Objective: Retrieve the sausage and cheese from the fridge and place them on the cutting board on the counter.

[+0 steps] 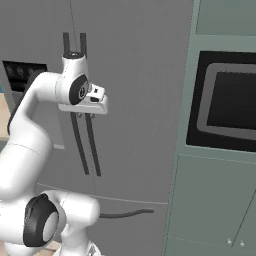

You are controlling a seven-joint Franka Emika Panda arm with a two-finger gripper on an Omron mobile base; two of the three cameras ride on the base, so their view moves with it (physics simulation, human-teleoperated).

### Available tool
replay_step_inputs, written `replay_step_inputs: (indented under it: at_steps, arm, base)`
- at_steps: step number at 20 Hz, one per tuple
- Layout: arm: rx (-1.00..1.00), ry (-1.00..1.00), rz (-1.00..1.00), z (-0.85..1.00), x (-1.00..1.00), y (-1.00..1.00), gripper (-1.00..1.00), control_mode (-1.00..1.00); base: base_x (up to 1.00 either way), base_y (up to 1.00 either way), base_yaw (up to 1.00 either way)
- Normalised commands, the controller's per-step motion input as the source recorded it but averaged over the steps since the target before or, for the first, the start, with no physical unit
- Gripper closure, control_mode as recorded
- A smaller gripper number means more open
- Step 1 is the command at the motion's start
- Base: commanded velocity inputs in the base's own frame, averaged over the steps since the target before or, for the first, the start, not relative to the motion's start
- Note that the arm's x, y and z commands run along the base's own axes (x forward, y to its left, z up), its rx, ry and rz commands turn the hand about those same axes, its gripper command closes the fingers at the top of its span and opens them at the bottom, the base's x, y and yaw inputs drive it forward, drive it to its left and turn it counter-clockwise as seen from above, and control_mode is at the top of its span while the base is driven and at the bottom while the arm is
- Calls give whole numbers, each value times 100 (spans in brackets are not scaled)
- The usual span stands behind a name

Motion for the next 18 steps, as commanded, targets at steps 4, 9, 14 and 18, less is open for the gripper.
replay_step_inputs:
  at_steps: [4,9,14,18]
  arm:
    - [0,0,0,0,0,0,-100,100]
    - [0,0,0,0,0,0,-100,100]
    - [0,0,0,0,0,0,-100,100]
    - [0,0,0,0,0,0,-100,100]
  base:
    - [-2,0,0]
    - [-25,20,0]
    - [-49,26,1]
    - [-46,0,0]
